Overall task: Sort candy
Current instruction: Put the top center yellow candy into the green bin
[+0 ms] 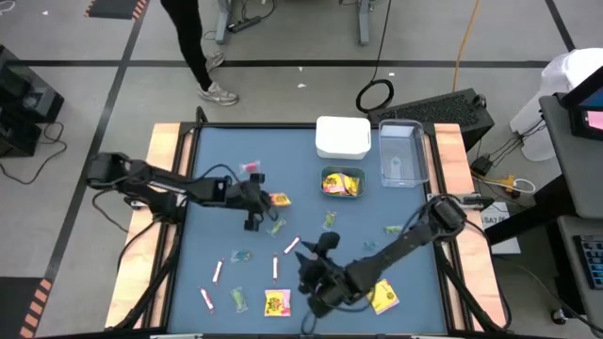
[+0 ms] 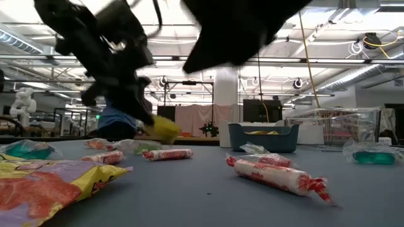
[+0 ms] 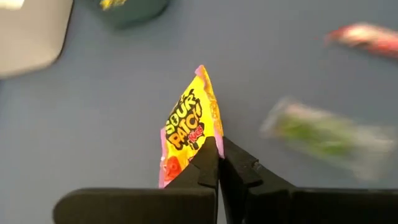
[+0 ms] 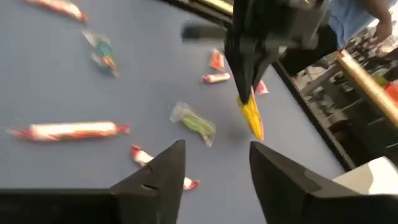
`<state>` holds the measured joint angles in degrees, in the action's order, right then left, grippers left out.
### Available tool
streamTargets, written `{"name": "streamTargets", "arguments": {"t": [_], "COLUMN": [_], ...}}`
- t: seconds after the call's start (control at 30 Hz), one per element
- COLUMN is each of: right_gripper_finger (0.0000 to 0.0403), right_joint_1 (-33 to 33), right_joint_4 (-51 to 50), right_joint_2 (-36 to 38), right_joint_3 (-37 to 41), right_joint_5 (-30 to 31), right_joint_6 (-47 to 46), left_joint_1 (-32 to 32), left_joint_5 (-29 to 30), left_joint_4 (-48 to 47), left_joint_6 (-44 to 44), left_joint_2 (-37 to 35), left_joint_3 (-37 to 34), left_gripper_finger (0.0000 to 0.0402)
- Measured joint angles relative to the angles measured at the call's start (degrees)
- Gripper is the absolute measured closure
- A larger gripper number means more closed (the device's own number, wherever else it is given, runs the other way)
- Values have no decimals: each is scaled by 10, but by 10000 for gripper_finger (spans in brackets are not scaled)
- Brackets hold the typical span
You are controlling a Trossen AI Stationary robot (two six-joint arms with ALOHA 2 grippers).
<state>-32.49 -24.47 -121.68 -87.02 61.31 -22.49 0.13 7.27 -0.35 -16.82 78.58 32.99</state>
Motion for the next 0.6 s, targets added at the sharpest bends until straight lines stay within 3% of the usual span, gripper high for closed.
{"name": "streamTargets", "arguments": {"t": [0.3,0.43,0.6], "right_gripper_finger": [115,108,128], "right_joint_1": [69,94,117], "right_joint_4": [64,102,160], "right_joint_2": [-32,-41,-49], "right_joint_3": [0,0,0], "right_joint_5": [-12,-34,-63], "right_joint_6": [47,64,108], "left_joint_1": [-88,-114,-137], "left_joint_5": [9,10,11], "left_joint_4": [-18,-16,-16], "left_joint_6": [0,0,0], "left_joint_2": [-64,-76,-78], "left_joint_3": [0,0,0], "left_gripper_finger": [398,399,399]}}
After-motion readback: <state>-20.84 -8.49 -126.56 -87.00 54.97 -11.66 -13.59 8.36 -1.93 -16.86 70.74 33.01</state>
